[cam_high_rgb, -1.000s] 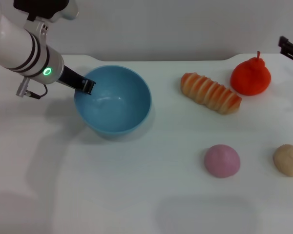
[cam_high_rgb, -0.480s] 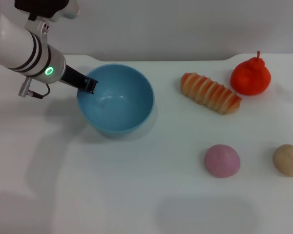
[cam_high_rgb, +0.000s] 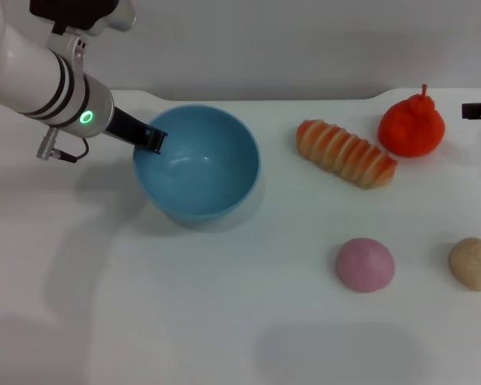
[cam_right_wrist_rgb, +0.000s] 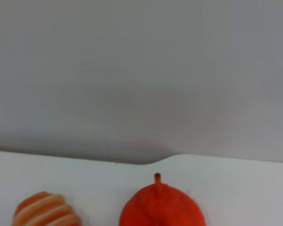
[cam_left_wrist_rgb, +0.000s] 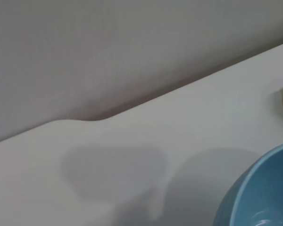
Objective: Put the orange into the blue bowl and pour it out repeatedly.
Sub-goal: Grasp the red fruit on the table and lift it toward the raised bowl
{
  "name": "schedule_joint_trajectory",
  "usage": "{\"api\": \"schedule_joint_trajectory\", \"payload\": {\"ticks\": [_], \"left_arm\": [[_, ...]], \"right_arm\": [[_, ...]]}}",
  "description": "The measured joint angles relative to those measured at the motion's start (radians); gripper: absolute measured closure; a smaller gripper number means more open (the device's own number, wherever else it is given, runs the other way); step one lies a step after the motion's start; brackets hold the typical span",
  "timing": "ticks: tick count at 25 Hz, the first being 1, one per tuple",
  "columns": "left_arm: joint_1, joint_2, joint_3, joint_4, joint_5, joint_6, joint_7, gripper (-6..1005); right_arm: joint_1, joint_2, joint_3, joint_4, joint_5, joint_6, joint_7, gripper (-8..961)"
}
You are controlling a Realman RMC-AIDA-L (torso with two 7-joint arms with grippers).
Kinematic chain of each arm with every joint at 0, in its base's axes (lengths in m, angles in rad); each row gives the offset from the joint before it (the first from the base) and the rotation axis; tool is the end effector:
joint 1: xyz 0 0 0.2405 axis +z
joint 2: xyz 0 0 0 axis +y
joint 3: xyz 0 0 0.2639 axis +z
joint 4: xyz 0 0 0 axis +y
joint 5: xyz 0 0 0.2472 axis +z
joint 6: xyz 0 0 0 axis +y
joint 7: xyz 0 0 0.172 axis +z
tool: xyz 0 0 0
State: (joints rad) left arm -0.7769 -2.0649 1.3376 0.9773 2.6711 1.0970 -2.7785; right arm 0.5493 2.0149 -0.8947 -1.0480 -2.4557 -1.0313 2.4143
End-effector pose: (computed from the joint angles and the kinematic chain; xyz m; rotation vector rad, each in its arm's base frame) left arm -0.2000 0.4834 -0.0447 -2.2580 -1.0778 0.2522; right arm 0.3096 0.4719 0.0788 -1.9954 1.1773 0.1344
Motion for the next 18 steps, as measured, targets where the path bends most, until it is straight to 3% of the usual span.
{"api": "schedule_joint_trajectory", "payload": {"ticks": [4,18], "left_arm": [[-0.003,0.001,-0.001,0.004,-0.003,0.01,0.001,1000],[-0.008,0.006,-0.008,0.026,-0.001,0.045,0.002,1000]], "right_arm": [[0.005,0.035,0.001,0.083,0.007,0.127,-0.108,222],[0.073,0.039,0.0,0.251,0.087,0.262,-0.234,223]]}}
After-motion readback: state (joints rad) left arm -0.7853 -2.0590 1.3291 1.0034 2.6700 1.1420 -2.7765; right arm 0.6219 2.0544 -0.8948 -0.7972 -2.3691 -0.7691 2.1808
